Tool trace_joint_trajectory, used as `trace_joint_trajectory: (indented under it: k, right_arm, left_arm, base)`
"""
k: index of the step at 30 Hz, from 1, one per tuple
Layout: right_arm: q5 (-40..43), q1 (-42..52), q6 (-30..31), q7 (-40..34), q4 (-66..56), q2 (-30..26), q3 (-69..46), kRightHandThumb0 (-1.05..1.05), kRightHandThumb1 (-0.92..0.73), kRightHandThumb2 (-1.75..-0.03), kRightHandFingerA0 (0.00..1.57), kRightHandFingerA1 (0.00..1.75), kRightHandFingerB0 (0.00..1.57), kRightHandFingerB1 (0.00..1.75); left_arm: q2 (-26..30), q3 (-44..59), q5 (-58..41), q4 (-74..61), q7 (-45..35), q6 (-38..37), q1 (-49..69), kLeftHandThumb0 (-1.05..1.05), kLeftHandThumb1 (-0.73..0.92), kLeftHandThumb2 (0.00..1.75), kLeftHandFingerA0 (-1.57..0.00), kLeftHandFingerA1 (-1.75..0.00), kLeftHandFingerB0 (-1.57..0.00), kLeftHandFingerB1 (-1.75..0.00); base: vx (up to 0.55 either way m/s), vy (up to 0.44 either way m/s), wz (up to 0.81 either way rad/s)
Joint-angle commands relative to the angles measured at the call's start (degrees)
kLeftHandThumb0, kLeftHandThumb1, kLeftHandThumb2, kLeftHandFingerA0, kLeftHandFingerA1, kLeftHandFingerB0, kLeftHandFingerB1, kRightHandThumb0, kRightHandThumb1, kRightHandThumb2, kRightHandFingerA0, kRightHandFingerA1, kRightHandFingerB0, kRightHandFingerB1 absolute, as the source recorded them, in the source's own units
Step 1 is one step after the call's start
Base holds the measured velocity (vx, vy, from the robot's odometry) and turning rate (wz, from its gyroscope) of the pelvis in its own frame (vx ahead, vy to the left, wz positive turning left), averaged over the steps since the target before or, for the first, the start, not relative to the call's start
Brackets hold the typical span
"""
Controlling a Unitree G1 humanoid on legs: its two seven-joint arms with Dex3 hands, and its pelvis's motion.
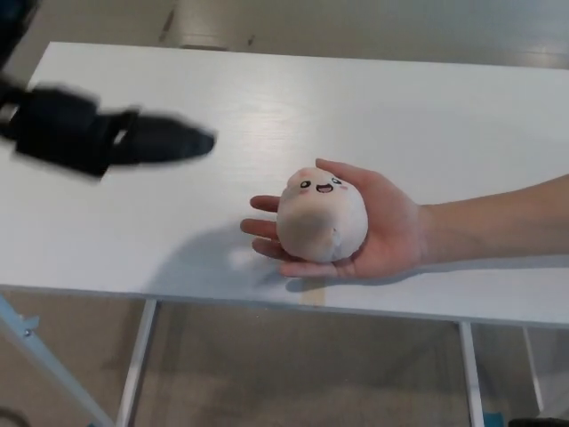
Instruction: Use the left hand to take the pink dumpling toy on a person's hand and put it on the desk.
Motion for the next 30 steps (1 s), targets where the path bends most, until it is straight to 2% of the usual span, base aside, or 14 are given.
trace_joint_trajectory:
  k: [1,8,9,15,16,30]
  right_arm:
    - [0.15,0.27,0.93,1.89,0.12,-0.95,-0.14,-0.22,-0.67,-0.59,0.67,0.46,0.58,0.44]
    - [0.27,-0.23,0.95,1.73,0.21,-0.95,-0.34,-0.22,-0.67,-0.6,0.67,0.45,0.59,0.44]
    - [0.28,-0.34,0.98,1.73,0.21,-0.95,-0.36,-0.22,-0.67,-0.6,0.66,0.45,0.58,0.44]
    - [-0.08,-0.38,0.92,1.57,0.15,-0.93,0.03,-0.22,-0.67,-0.6,0.66,0.45,0.58,0.43]
    - [-0.11,-0.44,0.86,1.56,0.15,-0.93,0.05,-0.21,-0.67,-0.6,0.66,0.45,0.58,0.44]
    - [0.18,-0.71,0.74,2.16,0.17,-1.11,-0.26,-0.23,-0.67,-0.59,0.66,0.45,0.58,0.44]
  left_arm:
    - [-5.92,-21.45,27.35,23.91,-6.77,9.13,-21.77,-0.55,0.39,0.67,-0.34,-0.44,-0.28,-0.39]
    - [-10.46,-31.75,36.68,35.66,-5.41,9.8,-27.74,-0.57,0.39,0.68,-0.32,-0.43,-0.27,-0.39]
    - [-11.15,-33.24,37.86,37.33,-5.25,10.01,-28.4,-0.52,0.43,0.54,-0.34,-0.35,-0.3,-0.31]
    - [-13.8,-39.51,41.84,44.3,-4.33,10.5,-29.99,-0.53,0.44,0.54,-0.3,-0.34,-0.27,-0.3]
    - [-14.26,-40.43,42.05,45.3,-4.48,11.06,-29.99,-0.26,0.22,0.84,-0.11,-0.52,-0.11,-0.5]
    - [-19.89,-49.02,41.35,46.65,-12.1,17.98,-27.84,-0.27,0.21,0.82,-0.08,-0.51,-0.08,-0.5]
  base:
    - [0.0,0.0,0.0]
    - [0.0,0.0,0.0]
    - [0.0,0.0,0.0]
    - [0.0,0.0,0.0]
    - [0.0,0.0,0.0]
    - [0.0,0.0,0.0]
